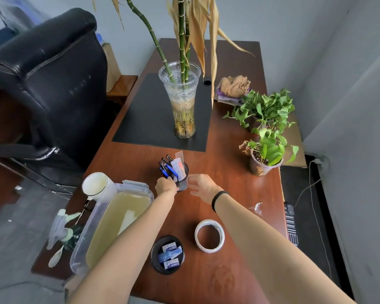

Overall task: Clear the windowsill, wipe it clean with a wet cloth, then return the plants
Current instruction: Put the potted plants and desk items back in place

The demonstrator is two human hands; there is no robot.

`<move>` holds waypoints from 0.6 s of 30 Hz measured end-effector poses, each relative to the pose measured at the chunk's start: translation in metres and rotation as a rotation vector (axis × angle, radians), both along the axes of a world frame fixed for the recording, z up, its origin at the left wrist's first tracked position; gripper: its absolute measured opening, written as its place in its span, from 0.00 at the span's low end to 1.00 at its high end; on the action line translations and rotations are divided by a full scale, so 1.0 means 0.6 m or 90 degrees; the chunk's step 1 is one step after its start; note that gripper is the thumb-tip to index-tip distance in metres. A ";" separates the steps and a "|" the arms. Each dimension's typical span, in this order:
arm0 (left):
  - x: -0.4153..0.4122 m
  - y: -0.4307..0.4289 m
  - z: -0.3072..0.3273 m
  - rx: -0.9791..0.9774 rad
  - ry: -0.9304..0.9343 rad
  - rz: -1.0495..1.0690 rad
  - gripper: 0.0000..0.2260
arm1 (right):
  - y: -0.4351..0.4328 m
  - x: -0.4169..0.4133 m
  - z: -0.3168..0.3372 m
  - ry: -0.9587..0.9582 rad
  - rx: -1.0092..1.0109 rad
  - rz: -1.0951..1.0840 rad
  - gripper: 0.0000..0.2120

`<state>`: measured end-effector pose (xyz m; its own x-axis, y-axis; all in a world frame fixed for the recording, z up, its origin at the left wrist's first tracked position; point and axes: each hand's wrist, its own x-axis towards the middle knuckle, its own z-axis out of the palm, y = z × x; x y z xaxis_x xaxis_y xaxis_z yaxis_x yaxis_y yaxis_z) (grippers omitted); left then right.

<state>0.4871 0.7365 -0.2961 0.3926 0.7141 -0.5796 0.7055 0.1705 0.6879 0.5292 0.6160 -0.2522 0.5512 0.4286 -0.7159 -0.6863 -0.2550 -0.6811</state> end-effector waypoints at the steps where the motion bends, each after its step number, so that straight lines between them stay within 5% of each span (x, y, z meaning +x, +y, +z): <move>1: -0.006 0.001 0.001 0.024 0.016 -0.038 0.10 | -0.004 -0.004 -0.003 -0.022 -0.033 0.029 0.16; 4: -0.033 -0.010 0.028 0.086 0.108 -0.238 0.12 | -0.028 -0.016 -0.003 -0.072 -0.116 0.089 0.16; 8: -0.092 -0.039 0.082 0.071 0.289 -0.703 0.21 | -0.057 -0.046 0.012 -0.105 -0.187 0.232 0.17; 10: -0.115 -0.056 0.090 0.097 0.395 -0.856 0.27 | -0.076 -0.071 0.009 -0.282 -0.363 0.477 0.16; 11: -0.126 -0.068 0.091 0.120 0.434 -0.899 0.28 | -0.087 -0.078 0.005 -0.329 -0.399 0.552 0.16; 18: -0.172 -0.112 0.088 0.261 0.399 -0.827 0.14 | -0.151 -0.096 -0.015 -0.225 -0.392 0.385 0.16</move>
<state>0.3836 0.6690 -0.2431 0.6338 0.2224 -0.7408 0.4010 -0.9135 0.0688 0.4716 0.5254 -0.2610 0.5876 0.3150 -0.7453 -0.0967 -0.8872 -0.4512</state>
